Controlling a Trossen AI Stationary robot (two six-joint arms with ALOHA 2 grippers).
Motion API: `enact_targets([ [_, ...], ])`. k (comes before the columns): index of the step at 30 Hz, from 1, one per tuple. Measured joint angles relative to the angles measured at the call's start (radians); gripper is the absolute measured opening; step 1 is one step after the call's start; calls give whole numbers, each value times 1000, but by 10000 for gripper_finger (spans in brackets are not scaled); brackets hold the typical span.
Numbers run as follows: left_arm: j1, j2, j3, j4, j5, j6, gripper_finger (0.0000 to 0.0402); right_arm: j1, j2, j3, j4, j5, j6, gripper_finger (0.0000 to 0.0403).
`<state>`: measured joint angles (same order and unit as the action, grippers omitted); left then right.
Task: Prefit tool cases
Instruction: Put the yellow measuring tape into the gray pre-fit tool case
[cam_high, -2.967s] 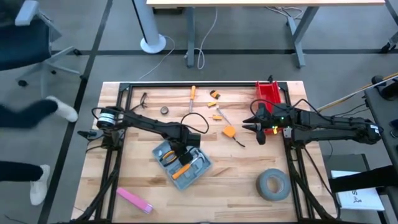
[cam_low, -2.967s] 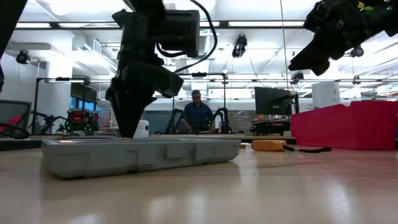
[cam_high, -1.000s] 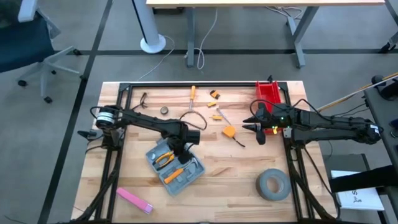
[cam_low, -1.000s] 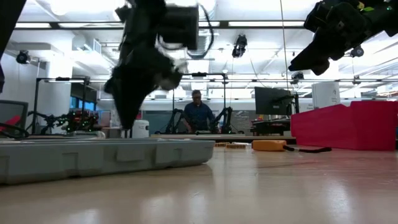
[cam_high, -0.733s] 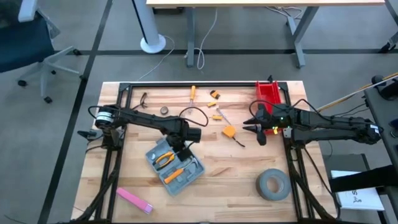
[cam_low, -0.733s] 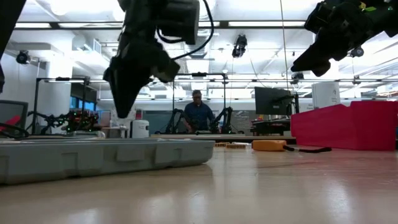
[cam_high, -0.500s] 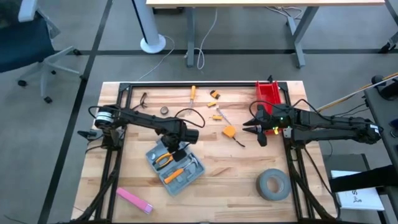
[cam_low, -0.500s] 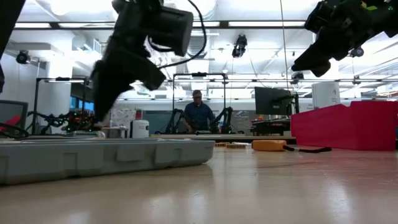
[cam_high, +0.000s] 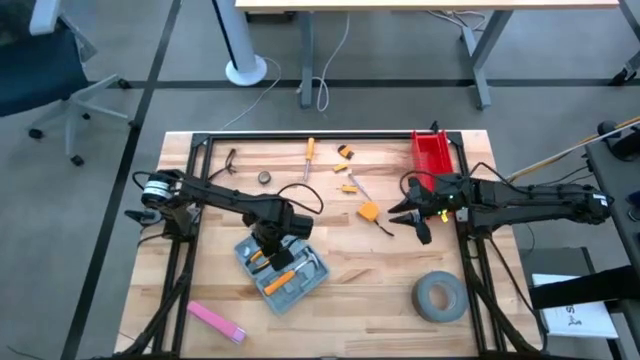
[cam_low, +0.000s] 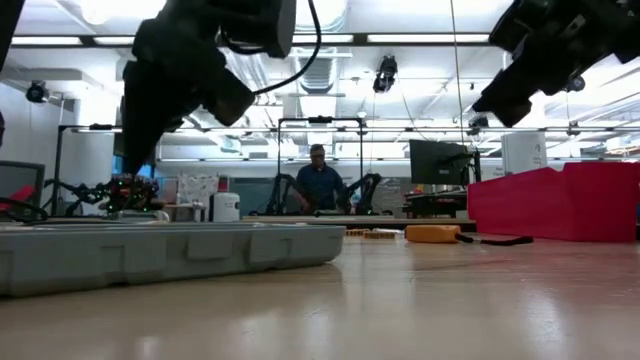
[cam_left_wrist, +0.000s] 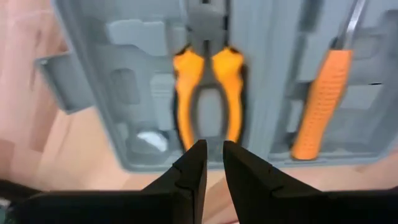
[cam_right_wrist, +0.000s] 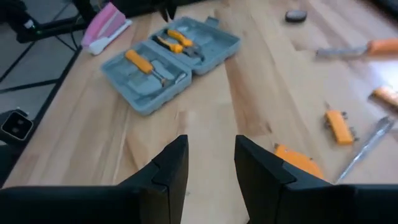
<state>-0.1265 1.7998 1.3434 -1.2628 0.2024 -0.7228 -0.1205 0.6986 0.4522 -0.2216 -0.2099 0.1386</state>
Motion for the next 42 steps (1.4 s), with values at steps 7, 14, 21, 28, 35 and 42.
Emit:
enact_targets([
  [7, -66, -42, -27, 176, -59, -94, 59, 49, 212, 41, 87, -9, 21, 99],
  [14, -134, -147, -135, 316, -144, -237, 59, 144, 428, 171, 157, -10, -27, 106],
  [21, -191, -275, -311, 376, -168, -426, 59, 223, 655, 314, 206, -12, -80, 119],
  [28, -233, -436, -477, 510, -217, -557, 59, 270, 877, 462, 213, -95, -114, 112],
  [35, -238, -565, -544, 521, -298, -581, 59, 307, 1040, 595, 215, -164, -147, 101],
  [42, -237, -670, -554, 519, -325, -548, 59, 326, 1107, 660, 212, -166, -169, 102],
])
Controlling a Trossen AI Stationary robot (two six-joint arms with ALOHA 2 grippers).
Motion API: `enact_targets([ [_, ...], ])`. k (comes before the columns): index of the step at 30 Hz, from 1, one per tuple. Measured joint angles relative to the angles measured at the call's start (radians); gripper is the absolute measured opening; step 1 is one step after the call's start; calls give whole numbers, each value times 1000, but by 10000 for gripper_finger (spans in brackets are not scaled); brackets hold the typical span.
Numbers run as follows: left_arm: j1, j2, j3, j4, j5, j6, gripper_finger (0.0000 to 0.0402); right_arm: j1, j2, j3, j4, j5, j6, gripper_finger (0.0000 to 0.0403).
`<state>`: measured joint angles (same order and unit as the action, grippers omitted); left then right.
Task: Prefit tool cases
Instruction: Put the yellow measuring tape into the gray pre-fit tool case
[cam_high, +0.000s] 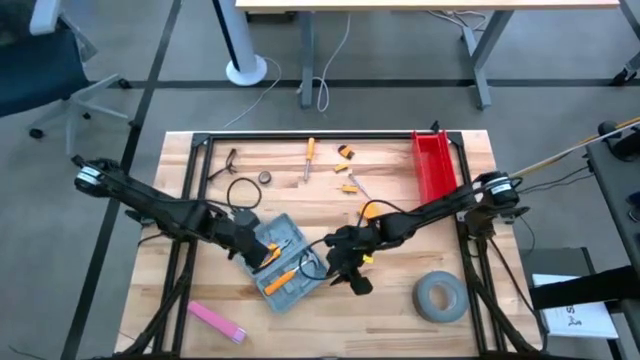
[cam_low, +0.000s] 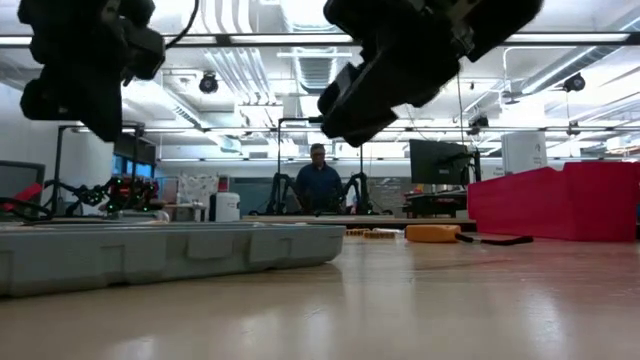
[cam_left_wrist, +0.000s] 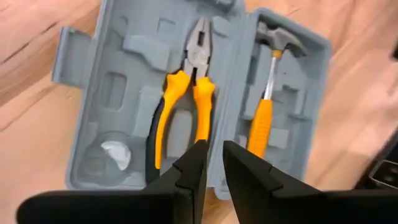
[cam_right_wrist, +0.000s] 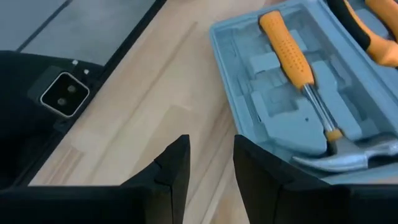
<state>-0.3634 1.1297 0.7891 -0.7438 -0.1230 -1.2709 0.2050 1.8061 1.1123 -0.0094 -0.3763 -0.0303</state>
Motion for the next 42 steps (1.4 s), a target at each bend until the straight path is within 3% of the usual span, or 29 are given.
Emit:
enact_targets([
  [11, 0, -104, 0, 21, -11, 77, 59, -3, 111, 46, 23, 13, -13, 102],
  [25, 1, -109, 0, 62, -26, 77, 45, -27, 165, 54, -17, 28, -45, 88],
  [34, 1, -100, -1, 93, -26, 23, 49, -113, 168, 52, -30, 71, -93, 99],
  [42, 0, -88, 0, 121, -26, 14, 46, -217, 168, 51, -38, 111, -143, 83],
])
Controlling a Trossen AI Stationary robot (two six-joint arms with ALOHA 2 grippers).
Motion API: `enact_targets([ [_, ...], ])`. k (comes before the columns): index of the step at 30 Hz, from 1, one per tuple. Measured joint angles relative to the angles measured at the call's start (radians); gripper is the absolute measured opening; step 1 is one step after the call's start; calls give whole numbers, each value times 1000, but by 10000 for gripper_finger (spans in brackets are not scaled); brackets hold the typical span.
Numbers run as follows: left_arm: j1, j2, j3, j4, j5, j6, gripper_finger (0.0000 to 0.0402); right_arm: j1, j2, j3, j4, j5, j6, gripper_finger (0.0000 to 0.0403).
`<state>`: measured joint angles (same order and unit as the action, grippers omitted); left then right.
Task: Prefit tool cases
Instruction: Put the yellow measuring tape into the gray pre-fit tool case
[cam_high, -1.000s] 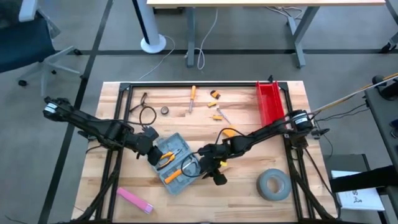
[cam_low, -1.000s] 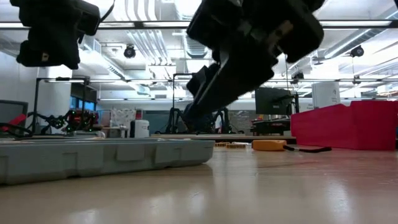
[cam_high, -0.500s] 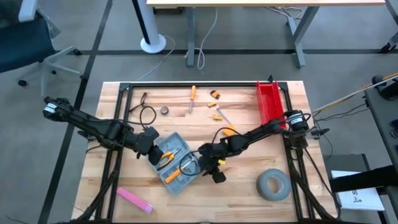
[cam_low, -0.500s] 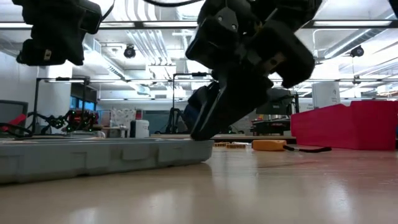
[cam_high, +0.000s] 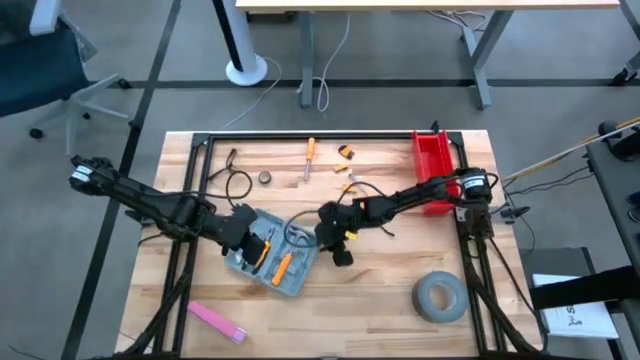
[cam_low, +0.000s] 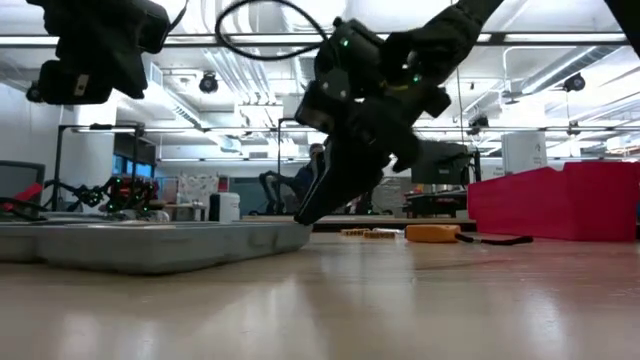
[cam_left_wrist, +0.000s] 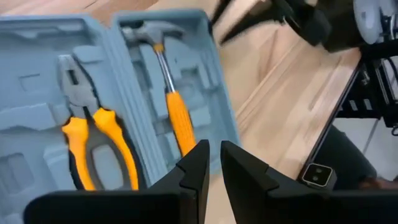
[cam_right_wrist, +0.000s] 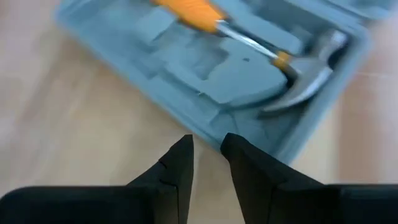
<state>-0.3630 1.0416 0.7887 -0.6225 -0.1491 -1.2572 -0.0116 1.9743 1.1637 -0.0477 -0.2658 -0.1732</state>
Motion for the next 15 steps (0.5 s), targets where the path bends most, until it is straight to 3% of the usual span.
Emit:
enact_targets([
  [6, -1, 34, 0, -2, 20, -22, 52, -40, -18, -1, -36, -4, -32, 73],
  [15, 0, 173, 0, -82, 27, -46, 59, 60, -84, -21, -78, -10, -62, 84],
])
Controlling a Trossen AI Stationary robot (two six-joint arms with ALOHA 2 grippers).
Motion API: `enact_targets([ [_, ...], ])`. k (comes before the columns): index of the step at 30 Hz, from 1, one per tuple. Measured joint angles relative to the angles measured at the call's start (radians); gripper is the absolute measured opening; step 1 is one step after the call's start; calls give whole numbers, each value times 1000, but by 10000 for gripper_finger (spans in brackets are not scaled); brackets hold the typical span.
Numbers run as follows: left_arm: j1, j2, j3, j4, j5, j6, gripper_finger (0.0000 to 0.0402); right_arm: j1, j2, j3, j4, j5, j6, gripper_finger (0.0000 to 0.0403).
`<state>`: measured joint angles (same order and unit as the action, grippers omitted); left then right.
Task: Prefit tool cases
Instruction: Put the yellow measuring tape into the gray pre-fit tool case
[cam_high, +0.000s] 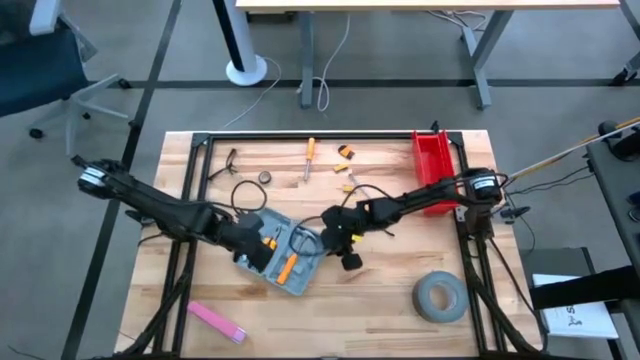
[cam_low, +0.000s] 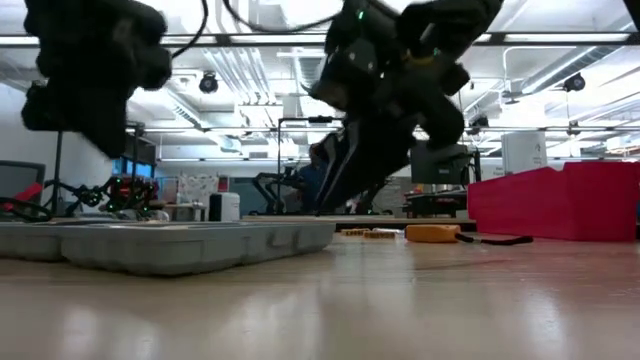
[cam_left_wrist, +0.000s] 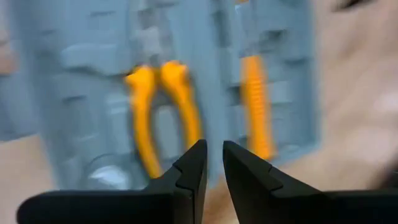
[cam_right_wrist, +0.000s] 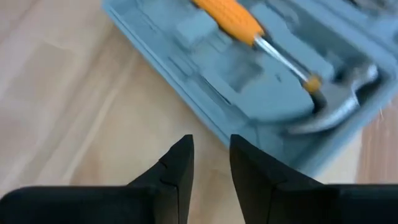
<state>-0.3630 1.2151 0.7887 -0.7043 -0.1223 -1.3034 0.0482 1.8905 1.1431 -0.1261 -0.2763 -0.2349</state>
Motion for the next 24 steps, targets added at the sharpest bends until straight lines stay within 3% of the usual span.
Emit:
enact_targets([
  [14, 1, 119, 0, -148, 29, -122, 59, 59, -7, 1, 137, 27, 18, 70],
  [24, 1, 120, 0, -312, -45, -242, 58, 12, -7, 2, 175, 94, 53, 89],
])
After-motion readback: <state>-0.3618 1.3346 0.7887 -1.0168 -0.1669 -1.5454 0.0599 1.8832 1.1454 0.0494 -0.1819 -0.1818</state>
